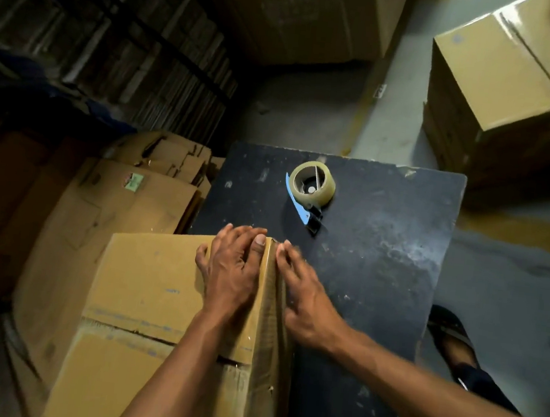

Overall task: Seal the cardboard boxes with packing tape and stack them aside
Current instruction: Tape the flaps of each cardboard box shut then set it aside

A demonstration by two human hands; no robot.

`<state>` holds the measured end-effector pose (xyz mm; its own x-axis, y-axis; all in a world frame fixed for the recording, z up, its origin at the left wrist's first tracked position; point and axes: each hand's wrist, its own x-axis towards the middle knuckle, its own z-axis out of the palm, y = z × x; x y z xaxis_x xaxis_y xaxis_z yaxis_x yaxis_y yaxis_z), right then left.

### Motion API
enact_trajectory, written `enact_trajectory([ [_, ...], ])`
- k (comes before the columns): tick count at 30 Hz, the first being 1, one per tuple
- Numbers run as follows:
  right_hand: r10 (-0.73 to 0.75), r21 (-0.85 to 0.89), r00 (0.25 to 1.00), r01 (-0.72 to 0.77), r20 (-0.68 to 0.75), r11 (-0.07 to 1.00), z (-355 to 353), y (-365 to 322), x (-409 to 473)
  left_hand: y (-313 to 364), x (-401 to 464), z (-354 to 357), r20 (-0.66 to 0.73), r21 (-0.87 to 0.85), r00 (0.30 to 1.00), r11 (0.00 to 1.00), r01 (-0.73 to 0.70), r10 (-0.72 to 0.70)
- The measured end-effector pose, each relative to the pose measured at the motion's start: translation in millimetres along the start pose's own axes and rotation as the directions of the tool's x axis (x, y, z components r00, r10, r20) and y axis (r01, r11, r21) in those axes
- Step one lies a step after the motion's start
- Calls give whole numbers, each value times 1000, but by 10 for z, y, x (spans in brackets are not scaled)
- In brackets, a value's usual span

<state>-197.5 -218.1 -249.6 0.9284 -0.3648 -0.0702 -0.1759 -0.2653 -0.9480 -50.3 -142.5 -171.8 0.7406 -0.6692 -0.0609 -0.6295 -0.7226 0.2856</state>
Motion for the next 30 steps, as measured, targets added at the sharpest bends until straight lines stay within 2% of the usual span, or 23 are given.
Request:
enact_trajectory([
  [4, 29, -100, 998, -22, 62, 995, 69, -55, -188, 8, 7, -22, 2, -9, 1000, 1000, 16, -16],
  [6, 25, -56, 1000, -24, 12, 998, -16, -41, -231, 22, 4, -12, -4, -13, 1000, 1000, 14, -14],
  [9, 101, 185, 973, -62, -209, 981, -185, -135, -109, 46, 9, -7, -21, -6, 1000, 1000, 11, -11],
  [11, 150, 328, 952, -56, -268, 943, -311, -263, 106, 58, 12, -16, -20, -2, 1000, 1000, 12, -12],
  [15, 156, 570, 975, -38, -160, 820, -420, -193, 536, 68, 11, -32, -15, -18, 1000, 1000, 19, -19],
  [18, 143, 674, 982, -22, -125, 738, -352, 76, 641, 63, 18, -18, -25, -30, 1000, 999, 12, -13],
  [26, 128, 636, 992, -110, 18, 764, -409, 357, 604, 58, 29, -1, -42, -40, 999, 999, 12, -14],
  [30, 63, 467, 997, -81, 55, 880, -349, 237, 634, 48, 35, 15, -45, -32, 999, 999, 18, -19],
])
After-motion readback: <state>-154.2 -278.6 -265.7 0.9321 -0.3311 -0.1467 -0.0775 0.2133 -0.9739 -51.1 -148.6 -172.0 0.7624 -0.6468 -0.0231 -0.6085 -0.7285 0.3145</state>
